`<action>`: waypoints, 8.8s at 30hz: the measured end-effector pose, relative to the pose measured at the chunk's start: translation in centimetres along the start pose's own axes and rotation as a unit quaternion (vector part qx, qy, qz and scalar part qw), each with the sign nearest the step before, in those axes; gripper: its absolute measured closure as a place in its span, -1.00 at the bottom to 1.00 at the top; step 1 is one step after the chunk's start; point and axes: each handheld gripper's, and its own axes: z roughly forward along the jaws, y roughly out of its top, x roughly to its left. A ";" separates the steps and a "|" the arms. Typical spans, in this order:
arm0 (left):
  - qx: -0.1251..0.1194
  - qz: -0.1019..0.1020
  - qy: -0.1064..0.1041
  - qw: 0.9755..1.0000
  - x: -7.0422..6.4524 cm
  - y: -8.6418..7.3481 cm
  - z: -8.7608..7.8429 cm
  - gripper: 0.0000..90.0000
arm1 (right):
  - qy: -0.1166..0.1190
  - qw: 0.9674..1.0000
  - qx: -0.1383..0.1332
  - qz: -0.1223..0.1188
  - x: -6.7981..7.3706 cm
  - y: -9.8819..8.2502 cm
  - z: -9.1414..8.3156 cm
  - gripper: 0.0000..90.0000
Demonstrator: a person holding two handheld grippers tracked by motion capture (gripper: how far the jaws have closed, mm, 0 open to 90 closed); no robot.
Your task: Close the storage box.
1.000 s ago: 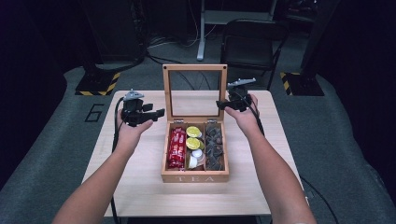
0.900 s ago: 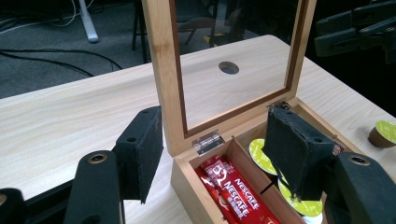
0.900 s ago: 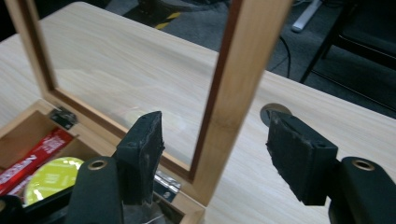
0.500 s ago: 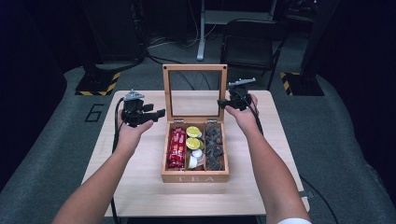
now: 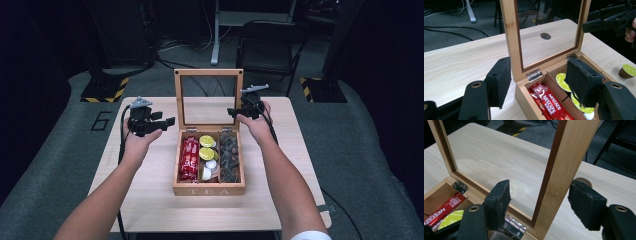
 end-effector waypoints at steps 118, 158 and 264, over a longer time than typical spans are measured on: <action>-0.037 0.051 0.033 0.997 -2.7 5.6 0.1 0.32 | -0.079 0.995 -0.061 -0.021 3.5 -3.8 -3.7 0.43; -0.044 0.073 0.013 0.996 -3.9 2.6 -1.9 0.37 | 0.005 0.995 -0.100 -0.029 5.2 -5.3 -9.6 0.08; 0.036 0.057 -0.084 0.994 -7.0 -16.5 -2.9 0.07 | 0.065 0.993 -0.053 -0.079 10.1 -19.8 -12.9 -0.07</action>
